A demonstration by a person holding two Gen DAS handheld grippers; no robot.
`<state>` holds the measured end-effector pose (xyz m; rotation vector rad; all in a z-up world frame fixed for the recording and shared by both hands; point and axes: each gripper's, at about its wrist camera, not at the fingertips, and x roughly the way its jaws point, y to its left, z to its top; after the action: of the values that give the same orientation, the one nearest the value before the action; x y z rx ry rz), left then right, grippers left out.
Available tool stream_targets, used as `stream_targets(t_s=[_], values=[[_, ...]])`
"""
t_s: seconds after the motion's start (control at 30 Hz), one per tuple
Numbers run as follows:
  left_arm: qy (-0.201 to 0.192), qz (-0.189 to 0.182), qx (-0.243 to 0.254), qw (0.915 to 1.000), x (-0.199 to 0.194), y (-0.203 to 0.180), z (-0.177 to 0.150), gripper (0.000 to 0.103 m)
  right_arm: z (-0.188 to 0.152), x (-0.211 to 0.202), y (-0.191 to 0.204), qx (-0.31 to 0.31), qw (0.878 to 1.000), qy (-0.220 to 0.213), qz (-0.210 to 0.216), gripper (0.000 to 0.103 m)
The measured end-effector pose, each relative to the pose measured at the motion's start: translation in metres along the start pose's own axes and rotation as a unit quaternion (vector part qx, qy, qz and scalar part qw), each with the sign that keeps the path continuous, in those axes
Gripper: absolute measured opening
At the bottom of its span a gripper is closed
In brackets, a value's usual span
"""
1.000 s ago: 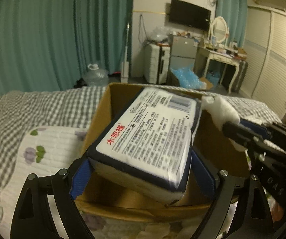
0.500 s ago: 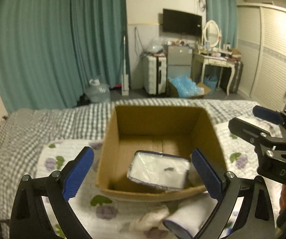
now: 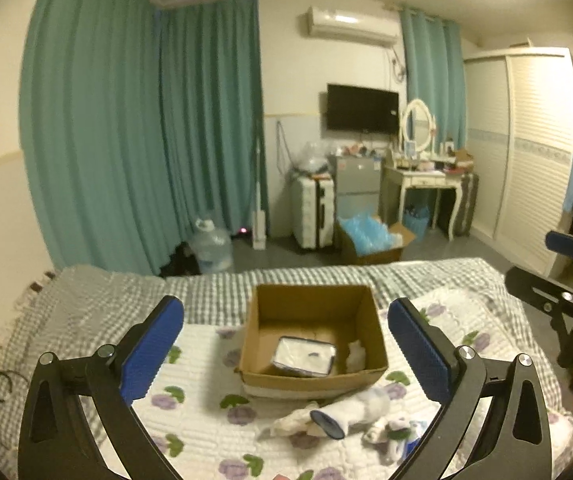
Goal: Organize soft objects
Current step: 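Lower the tissue pack into the cardboard box and open both grippers, then grasp the blue Vinda tissue pack with the left gripper while the right grasps the green-white item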
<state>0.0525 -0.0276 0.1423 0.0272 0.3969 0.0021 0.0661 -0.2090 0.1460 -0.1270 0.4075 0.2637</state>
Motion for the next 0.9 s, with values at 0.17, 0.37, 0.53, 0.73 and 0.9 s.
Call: stream_targets(t_s=[0.17, 0.37, 0.53, 0.73, 0.9], values=[[-0.007, 0.002, 0.003, 1.0000, -0.028, -0.003, -0.019, 0.103, -0.018, -0.029, -0.002, 0.001, 1.000, 0.010, 0.008, 0.103], [0.020, 0.022, 0.006, 0.9995, -0.021, -0.003, -0.062, 0.103, -0.067, -0.016, 0.008, -0.022, 0.999, 0.049, 0.008, 0.103], [0.061, 0.010, -0.002, 0.9981, 0.006, -0.002, -0.109, 0.103, -0.127, 0.031, 0.007, -0.021, 0.992, 0.118, 0.036, 0.103], [0.113, 0.025, 0.002, 0.9933, 0.052, -0.005, -0.164, 0.103, -0.187, 0.093, 0.002, -0.004, 0.980, 0.193, 0.040, 0.103], [0.149, 0.028, -0.004, 0.9884, 0.081, -0.010, -0.194, 0.103, -0.210, 0.129, 0.003, -0.009, 0.974, 0.220, 0.050, 0.103]])
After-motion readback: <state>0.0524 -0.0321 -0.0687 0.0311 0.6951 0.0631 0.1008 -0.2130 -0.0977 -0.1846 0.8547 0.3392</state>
